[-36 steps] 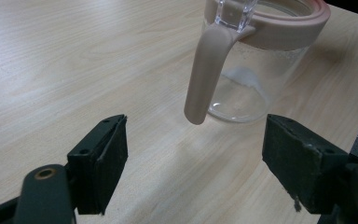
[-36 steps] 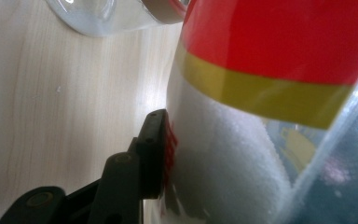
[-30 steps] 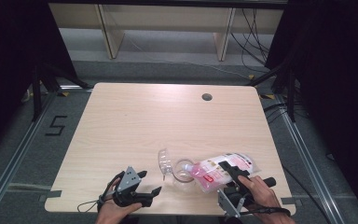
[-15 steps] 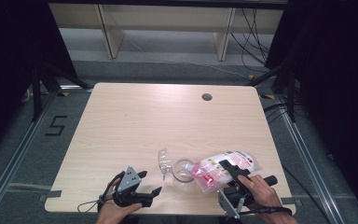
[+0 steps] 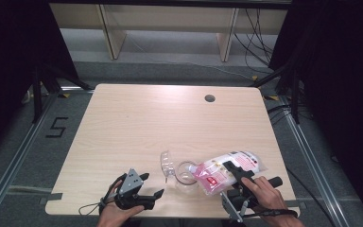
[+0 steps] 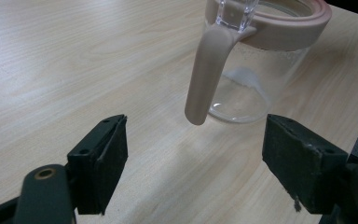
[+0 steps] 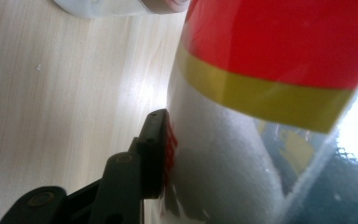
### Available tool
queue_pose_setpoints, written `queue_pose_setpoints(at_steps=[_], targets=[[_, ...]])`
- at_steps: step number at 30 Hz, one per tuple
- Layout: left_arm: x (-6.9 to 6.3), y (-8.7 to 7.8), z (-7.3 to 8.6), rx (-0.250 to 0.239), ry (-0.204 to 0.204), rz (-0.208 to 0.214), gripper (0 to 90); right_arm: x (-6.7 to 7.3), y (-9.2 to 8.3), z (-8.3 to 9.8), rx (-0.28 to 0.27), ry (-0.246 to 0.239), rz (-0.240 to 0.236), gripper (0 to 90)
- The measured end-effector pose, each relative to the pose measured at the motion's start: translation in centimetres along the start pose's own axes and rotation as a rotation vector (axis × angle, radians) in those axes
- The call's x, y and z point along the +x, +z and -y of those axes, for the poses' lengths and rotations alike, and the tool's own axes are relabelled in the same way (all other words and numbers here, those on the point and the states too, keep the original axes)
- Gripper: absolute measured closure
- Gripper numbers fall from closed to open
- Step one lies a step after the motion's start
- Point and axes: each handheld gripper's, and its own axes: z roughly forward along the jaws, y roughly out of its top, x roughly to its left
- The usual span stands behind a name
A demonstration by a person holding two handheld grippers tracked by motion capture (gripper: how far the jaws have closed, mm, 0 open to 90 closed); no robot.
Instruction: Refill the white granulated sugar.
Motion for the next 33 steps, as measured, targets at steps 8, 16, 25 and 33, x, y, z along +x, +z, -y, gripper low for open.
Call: queue_pose_setpoints(at_steps=[8,16,25,33], targets=[[0.02,-0.07,-0.03,-0.001,0.008,-0.004,22.1,0.54,0.31,-0.43,-0.016,0.036,0.002,59.5],[0.03,-0.09,-0.03,-0.002,0.007,-0.004,22.1,0.57,0.51,-0.67,-0.013,0.005,0.008,59.7],[-0.03,-0.08,-0.01,-0.003,0.003,-0.004,22.1,0.42,0.41,-0.76,0.013,-0.037,0.009,59.8],[-0.01,-0.07,0.01,-0.010,0.001,0.001,22.1,0.28,0.43,-0.87,0.026,-0.054,0.010,60.1]])
